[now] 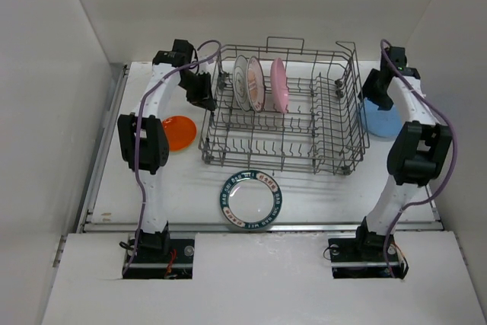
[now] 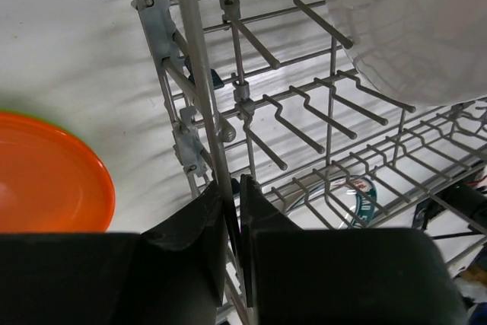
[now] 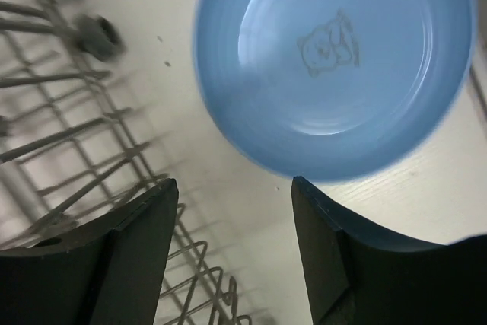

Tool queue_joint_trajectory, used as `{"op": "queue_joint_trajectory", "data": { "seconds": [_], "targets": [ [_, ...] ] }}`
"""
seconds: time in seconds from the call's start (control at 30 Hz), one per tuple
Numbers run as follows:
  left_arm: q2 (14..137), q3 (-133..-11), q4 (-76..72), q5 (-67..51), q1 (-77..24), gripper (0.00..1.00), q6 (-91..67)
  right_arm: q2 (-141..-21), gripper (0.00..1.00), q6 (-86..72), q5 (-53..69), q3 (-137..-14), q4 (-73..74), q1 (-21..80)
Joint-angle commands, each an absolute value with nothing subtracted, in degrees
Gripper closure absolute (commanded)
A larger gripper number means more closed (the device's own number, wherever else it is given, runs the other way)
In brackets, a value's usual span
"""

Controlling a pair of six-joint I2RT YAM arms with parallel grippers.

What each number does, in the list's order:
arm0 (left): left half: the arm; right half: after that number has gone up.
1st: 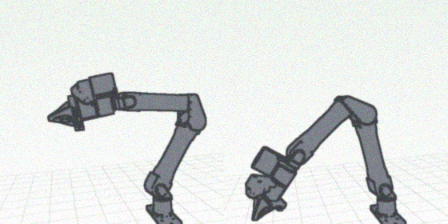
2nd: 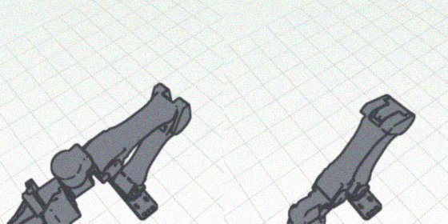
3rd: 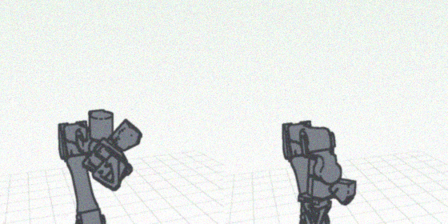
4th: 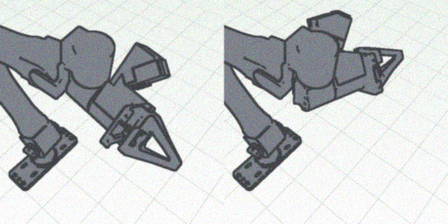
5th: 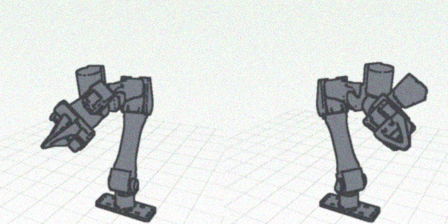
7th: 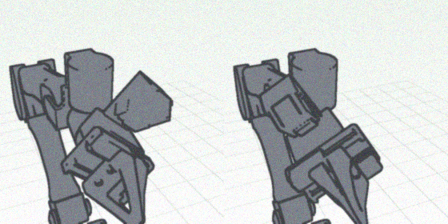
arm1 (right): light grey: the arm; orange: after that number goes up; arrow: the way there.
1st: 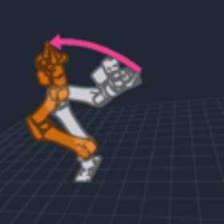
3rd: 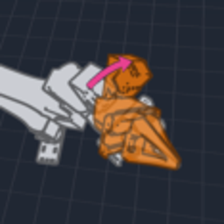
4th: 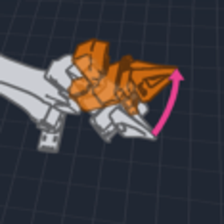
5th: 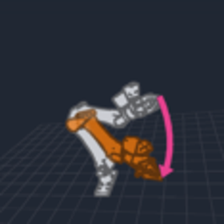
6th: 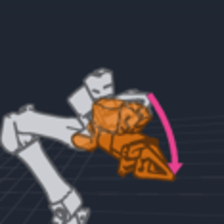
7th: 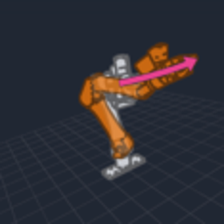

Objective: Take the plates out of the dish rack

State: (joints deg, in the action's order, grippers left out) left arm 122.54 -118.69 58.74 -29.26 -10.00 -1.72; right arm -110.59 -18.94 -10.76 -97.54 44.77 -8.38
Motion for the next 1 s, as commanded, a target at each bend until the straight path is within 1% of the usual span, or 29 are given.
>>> {"op": "queue_joint_trajectory", "data": {
  "seconds": [0.0,0.2,0.27,0.3,0.37,0.47,0.5,0.6,0.63,0.7,0.73,0.83,0.87,0.93,0.97],
  "targets": [
    [122.9,-119.9,55.3,-30.0,-9.9,1.00,-4.5,-104.2,0.33,-17.5,-7.2,-103.8,45.4,-7.9],
    [118.4,-110.8,47.3,-33.5,-4.6,1.00,-17.0,-100.8,0.32,-17.0,-10.5,-111.2,47.3,-6.6],
    [115.5,-106.6,44.2,-33.5,-3.9,1.00,-19.2,-99.6,0.32,-15.6,-8.6,-111.7,45.8,-6.0],
    [114.6,-105.5,43.3,-33.5,-3.9,1.00,-20.8,-99.0,0.32,-14.8,-4.9,-111.2,44.8,-5.4],
    [112.1,-102.7,41.8,-32.7,-3.9,1.00,-22.3,-99.0,0.30,-12.6,-1.1,-110.5,44.0,-4.5],
    [111.4,-102.0,40.5,-32.1,-3.9,1.00,-24.2,-101.0,0.30,-12.0,2.2,-109.8,43.5,-2.9],
    [111.4,-103.3,41.2,-31.6,-3.9,1.00,-24.2,-101.6,0.30,-12.0,3.3,-107.1,43.5,-2.9],
    [111.4,-103.4,41.8,-30.9,-3.9,1.00,-23.6,-102.2,0.30,-12.5,2.7,-106.2,43.5,-2.9],
    [111.4,-103.9,41.8,-30.9,-3.9,1.00,-23.6,-102.9,0.33,-12.5,3.2,-106.2,43.5,-2.9],
    [112.0,-103.9,41.8,-30.9,-3.9,1.00,-23.6,-103.6,0.40,-12.5,3.9,-104.1,43.5,-2.9],
    [112.0,-103.9,41.8,-30.9,-3.9,1.00,-23.6,-103.6,0.51,-12.5,3.9,-103.5,42.7,-2.9],
    [113.2,-105.4,42.4,-30.3,-3.9,1.00,-22.5,-104.2,0.75,-13.0,3.9,-102.8,40.7,-2.9],
    [113.2,-105.9,43.0,-30.3,-3.9,1.00,-22.5,-104.8,0.89,-13.6,3.9,-103.6,39.4,-2.9],
    [115.1,-107.2,43.8,-30.3,-3.9,1.00,-21.0,-106.3,0.99,-14.1,3.9,-105.5,38.3,-2.3],
    [116.3,-109.1,45.0,-29.7,-3.9,1.00,-20.5,-108.1,1.00,-14.2,3.9,-108.6,38.3,-2.3]
  ]
}}
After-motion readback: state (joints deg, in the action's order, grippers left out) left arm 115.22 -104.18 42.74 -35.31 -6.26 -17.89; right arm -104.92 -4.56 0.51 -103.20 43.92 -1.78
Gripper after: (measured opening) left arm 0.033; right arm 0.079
